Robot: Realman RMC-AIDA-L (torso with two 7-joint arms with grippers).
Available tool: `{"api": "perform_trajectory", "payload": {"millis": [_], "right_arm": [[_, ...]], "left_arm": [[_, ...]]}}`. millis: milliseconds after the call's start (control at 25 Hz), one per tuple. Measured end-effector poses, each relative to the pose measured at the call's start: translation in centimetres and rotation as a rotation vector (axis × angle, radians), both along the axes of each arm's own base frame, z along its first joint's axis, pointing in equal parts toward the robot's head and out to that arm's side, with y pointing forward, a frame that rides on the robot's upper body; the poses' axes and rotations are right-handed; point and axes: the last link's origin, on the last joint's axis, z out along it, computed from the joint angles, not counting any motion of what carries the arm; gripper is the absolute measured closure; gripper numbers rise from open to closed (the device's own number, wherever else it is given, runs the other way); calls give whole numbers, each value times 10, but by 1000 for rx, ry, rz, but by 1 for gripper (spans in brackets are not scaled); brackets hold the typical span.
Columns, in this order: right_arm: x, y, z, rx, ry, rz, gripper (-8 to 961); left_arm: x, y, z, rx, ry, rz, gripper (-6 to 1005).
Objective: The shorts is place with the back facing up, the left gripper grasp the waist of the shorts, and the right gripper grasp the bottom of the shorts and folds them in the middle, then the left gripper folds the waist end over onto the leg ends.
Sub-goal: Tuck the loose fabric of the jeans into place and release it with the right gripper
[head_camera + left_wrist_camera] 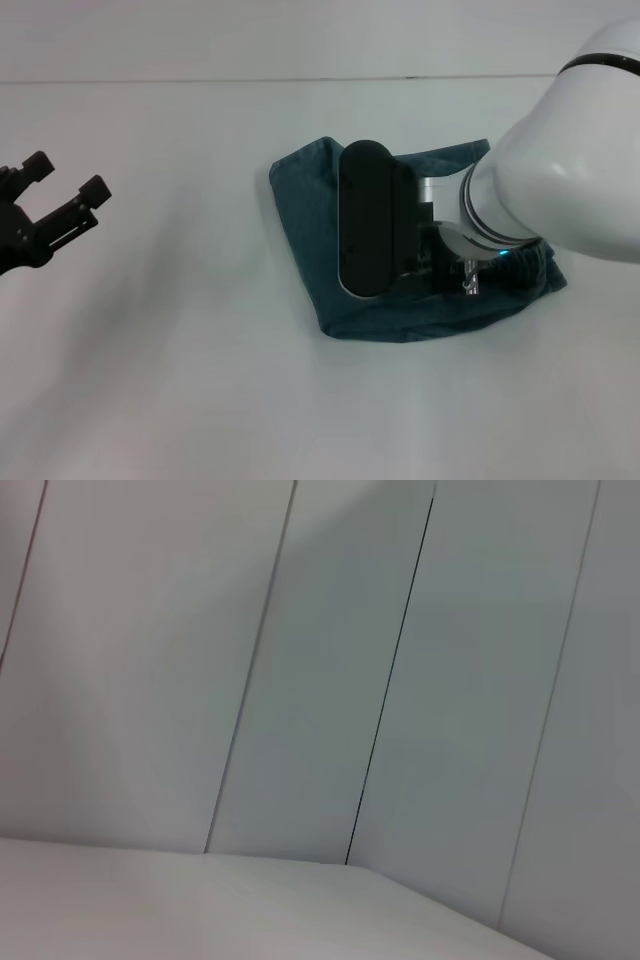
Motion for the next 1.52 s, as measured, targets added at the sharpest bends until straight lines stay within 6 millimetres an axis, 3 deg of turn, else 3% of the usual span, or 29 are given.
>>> {"api": "perform_trajectory", "payload": {"millis": [320, 760, 1120, 1320, 1520], "right_arm": [[0, 9, 5, 62, 86, -16, 612], [17, 25, 49, 212, 436, -273, 829], [65, 35, 106, 274, 763, -571, 848], [107, 32, 125, 321, 867, -726, 847], [130, 29, 137, 344, 981, -809, 847]], "left_arm": [[1, 1, 1, 1, 2, -5, 65], [8, 9, 10, 18, 21, -48, 65], [12, 13, 15, 12, 38, -76, 65], [14, 14, 14, 6, 39, -83, 65], [16, 15, 12, -3, 41, -93, 65]]}}
